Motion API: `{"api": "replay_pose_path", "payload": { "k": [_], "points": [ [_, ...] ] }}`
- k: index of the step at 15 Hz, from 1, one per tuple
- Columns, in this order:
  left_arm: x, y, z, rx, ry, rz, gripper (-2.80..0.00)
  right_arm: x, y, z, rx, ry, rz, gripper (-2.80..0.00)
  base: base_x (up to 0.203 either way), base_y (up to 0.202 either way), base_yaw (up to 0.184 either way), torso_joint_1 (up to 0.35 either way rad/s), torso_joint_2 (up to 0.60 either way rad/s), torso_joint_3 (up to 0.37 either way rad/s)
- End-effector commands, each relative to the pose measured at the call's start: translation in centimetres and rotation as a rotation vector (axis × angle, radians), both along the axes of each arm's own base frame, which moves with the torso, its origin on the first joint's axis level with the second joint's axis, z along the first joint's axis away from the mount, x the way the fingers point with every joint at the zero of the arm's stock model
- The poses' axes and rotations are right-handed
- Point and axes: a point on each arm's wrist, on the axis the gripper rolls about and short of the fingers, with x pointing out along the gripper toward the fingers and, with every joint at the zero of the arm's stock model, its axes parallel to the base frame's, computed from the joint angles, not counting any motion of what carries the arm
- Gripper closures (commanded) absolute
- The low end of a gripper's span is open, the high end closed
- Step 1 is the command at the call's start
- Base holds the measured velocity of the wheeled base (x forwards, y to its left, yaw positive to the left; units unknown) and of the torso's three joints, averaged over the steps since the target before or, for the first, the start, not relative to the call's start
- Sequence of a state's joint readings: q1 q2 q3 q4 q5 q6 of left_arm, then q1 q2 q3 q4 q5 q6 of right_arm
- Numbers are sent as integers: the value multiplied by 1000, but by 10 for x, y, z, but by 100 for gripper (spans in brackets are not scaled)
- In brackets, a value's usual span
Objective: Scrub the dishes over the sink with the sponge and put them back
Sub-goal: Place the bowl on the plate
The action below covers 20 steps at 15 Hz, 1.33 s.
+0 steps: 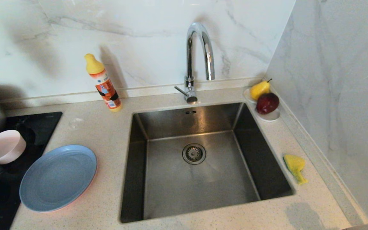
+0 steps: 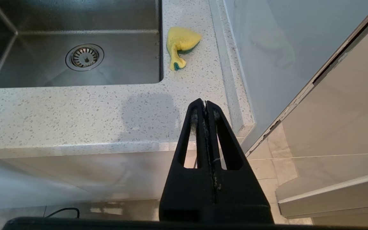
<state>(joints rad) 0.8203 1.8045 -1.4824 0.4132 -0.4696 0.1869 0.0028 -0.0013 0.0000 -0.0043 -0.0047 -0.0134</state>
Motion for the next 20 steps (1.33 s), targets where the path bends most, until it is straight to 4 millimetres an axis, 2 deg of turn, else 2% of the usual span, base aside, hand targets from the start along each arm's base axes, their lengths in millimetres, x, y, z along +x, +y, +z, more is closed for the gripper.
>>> {"api": "replay_pose_path", "payload": {
  "k": [1,2,6,10,20],
  "points": [
    [27,26,-27,6,64,-7,-280,0,0,0,0,-2,0,0,0,0,0,0,0,0],
    [33,30,-33,18,77,-17,-280,0,0,0,0,-2,1,0,0,0,0,0,0,0],
    [53,26,-54,-1,108,-78,-280,0,0,0,0,-2,0,0,0,0,0,0,0,0],
    [67,11,-53,-23,93,-129,-280,0,0,0,0,-2,0,0,0,0,0,0,0,0],
    [76,10,-68,-43,117,-146,-280,0,0,0,0,-2,0,0,0,0,0,0,0,0]
  ]
}}
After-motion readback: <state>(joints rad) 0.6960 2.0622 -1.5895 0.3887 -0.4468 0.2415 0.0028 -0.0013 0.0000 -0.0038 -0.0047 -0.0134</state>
